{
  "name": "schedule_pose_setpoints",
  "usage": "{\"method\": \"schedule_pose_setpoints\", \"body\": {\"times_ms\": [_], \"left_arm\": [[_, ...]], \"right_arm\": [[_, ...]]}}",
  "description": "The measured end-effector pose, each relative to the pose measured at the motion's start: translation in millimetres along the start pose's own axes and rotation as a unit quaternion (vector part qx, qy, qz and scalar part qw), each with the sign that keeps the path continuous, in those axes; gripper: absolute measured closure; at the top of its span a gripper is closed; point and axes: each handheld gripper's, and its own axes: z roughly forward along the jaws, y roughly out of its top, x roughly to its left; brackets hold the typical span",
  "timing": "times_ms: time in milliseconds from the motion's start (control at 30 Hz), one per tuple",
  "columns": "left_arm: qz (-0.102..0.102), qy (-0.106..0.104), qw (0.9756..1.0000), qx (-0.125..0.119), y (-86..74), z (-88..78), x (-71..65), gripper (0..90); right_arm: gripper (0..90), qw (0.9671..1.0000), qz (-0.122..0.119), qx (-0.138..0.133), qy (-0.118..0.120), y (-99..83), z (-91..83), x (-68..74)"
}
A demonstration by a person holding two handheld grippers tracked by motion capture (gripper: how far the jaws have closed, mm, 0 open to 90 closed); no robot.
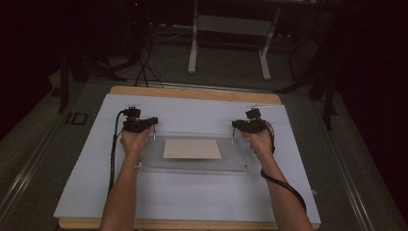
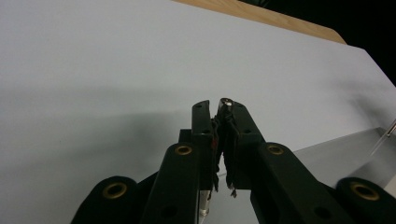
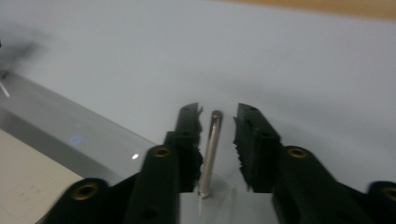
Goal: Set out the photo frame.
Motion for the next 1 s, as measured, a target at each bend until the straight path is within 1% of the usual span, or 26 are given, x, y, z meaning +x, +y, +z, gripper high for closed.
{"method": "schedule_pose_setpoints", "body": {"times_ms": [100, 167, 200, 300, 367, 433, 467, 500, 567, 667, 700, 733, 767, 800, 833, 1000], "left_arm": [[-0.004, -0.001, 1.0000, 0.001, 0.4, 0.4, 0.5, 83.4], [-0.006, -0.001, 1.0000, 0.002, 0.6, 0.6, 0.5, 83.3], [-0.006, -0.001, 1.0000, 0.002, 0.6, 0.7, 0.6, 83.3], [-0.007, -0.002, 1.0000, 0.002, 0.6, 0.9, 0.8, 83.3], [-0.012, -0.004, 0.9999, 0.000, 0.1, 0.9, 1.3, 83.1], [-0.013, -0.007, 0.9999, -0.001, -0.4, 1.0, 2.1, 82.9], [-0.015, -0.008, 0.9999, -0.001, -0.6, 1.0, 2.4, 82.8], [-0.015, -0.008, 0.9999, -0.001, -0.5, 1.1, 2.2, 82.8], [-0.015, -0.008, 0.9999, -0.001, -0.5, 1.2, 2.4, 82.8], [-0.016, -0.007, 0.9998, -0.001, -0.5, 1.3, 2.2, 82.8], [-0.016, -0.007, 0.9998, -0.001, -0.4, 1.4, 2.2, 82.7], [-0.017, -0.007, 0.9998, -0.001, -0.4, 1.4, 2.2, 82.7], [-0.017, -0.007, 0.9998, -0.001, -0.4, 1.4, 2.2, 82.7], [-0.018, -0.007, 0.9998, 0.000, -0.4, 1.5, 2.3, 82.7], [-0.018, -0.007, 0.9998, 0.000, -0.4, 1.5, 2.1, 82.7], [-0.020, -0.007, 0.9998, 0.000, -0.5, 1.8, 2.1, 82.6]], "right_arm": [[65.5, 0.9998, -0.011, -0.015, -0.009, 2.8, -13.4, 3.7], [64.7, 0.9996, -0.015, -0.022, -0.005, 4.4, -23.7, 7.8], [64.2, 0.9994, -0.016, -0.031, 0.000, 4.4, -30.8, 11.1], [64.1, 0.9985, -0.023, -0.046, 0.020, 2.7, -44.6, 20.6], [64.3, 0.9979, -0.033, -0.048, 0.030, 0.6, -53.1, 30.3], [66.0, 0.9966, -0.035, -0.049, 0.056, -3.0, -60.5, 39.4], [66.8, 0.9961, -0.038, -0.048, 0.063, -4.7, -64.0, 44.2], [70.6, 0.9949, -0.048, -0.050, 0.073, -7.4, -70.2, 51.4], [77.2, 0.9934, -0.057, -0.050, 0.087, -10.6, -77.3, 59.6], [89.8, 0.9905, -0.084, -0.043, 0.100, -16.3, -86.8, 73.2], [90.0, 0.9888, -0.097, -0.043, 0.105, -19.1, -91.1, 79.5], [90.0, 0.9877, -0.105, -0.043, 0.107, -20.7, -93.8, 83.3], [90.0, 0.9877, -0.105, -0.043, 0.107, -20.7, -93.8, 83.3], [90.0, 0.9858, -0.118, -0.044, 0.112, -23.4, -98.2, 89.6], [90.0, 0.9828, -0.131, -0.047, 0.121, -28.1, -104.9, 99.2], [90.0, 0.9750, -0.168, -0.045, 0.138, -38.7, -118.4, 120.8]]}}
